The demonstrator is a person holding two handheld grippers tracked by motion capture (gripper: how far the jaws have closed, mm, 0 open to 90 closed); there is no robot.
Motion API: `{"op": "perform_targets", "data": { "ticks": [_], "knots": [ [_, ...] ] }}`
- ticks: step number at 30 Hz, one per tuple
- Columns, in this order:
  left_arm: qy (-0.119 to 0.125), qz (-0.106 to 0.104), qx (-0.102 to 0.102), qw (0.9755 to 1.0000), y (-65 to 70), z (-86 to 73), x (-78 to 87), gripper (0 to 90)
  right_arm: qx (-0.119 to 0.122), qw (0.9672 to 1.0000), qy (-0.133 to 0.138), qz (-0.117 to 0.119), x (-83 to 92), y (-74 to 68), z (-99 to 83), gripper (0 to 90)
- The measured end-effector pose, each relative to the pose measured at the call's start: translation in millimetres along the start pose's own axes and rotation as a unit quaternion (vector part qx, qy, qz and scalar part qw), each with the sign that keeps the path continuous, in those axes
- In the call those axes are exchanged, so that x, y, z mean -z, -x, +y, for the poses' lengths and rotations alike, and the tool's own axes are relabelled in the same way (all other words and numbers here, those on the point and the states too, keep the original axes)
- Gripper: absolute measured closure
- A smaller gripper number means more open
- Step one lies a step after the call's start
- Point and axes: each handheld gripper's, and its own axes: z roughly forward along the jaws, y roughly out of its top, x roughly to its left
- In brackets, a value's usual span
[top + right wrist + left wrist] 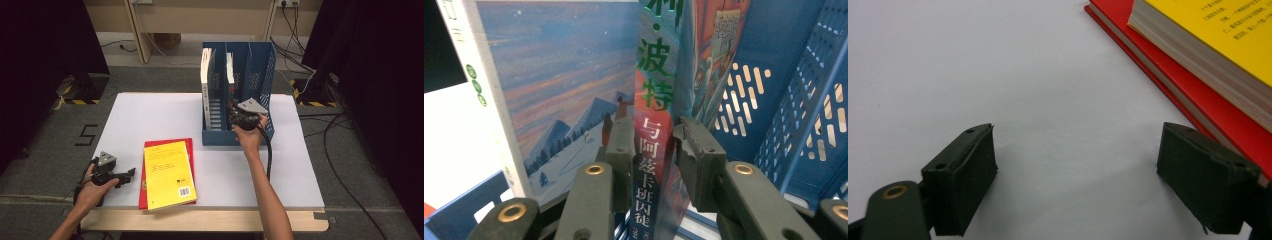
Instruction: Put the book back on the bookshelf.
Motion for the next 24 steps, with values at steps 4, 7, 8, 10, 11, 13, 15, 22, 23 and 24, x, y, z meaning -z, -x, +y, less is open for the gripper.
{"op": "perform_targets", "data": {
  "ticks": [4, 7, 8, 10, 11, 13, 15, 22, 23, 24],
  "knots": [
    [0.0, -0.001, 0.0, 1.0, -0.1, 0.0, 0.0, 15.0, -0.012, 0.9999, 0.002, -0.002, -4.5, -0.2, 0.0, 68.9],
    [0.001, -0.001, 0.001, 1.0, -0.1, 0.0, -0.1, 14.9, -0.01, 0.9999, -0.003, -0.001, -3.2, 0.3, 0.1, 67.0],
    [0.001, -0.001, 0.001, 1.0, -0.1, 0.0, -0.1, 14.9, -0.013, 0.9999, -0.004, -0.001, -2.2, 0.7, -0.4, 65.0],
    [0.0, -0.001, 0.0, 1.0, -0.2, 0.0, 0.0, 14.9, -0.016, 0.9998, -0.007, 0.002, -0.7, 1.3, -1.2, 63.7],
    [0.0, -0.001, 0.001, 1.0, -0.2, 0.0, -0.1, 14.9, -0.013, 0.9998, -0.011, 0.003, -0.3, 0.9, -1.4, 62.8],
    [0.0, -0.001, 0.0, 1.0, -0.2, 0.0, 0.0, 14.9, -0.011, 0.9999, -0.012, 0.002, 0.0, 0.5, -1.6, 61.6],
    [0.0, -0.001, 0.0, 1.0, -0.1, 0.0, 0.0, 14.9, -0.019, 0.9997, -0.01, 0.008, 0.8, 0.5, -1.3, 59.5],
    [0.0, -0.002, 0.0, 1.0, -0.2, 0.0, 0.0, 14.9, -0.037, 0.9992, -0.012, 0.008, 7.1, 2.9, -0.8, 49.0],
    [0.0, -0.002, 0.001, 1.0, -0.1, 0.0, -0.1, 14.9, -0.041, 0.9991, -0.011, 0.008, 8.4, 3.6, -0.8, 47.3],
    [0.0, -0.002, 0.0, 1.0, -0.2, 0.0, 0.0, 14.9, -0.047, 0.9988, -0.01, 0.007, 9.9, 4.2, -0.8, 46.0]
  ]
}}
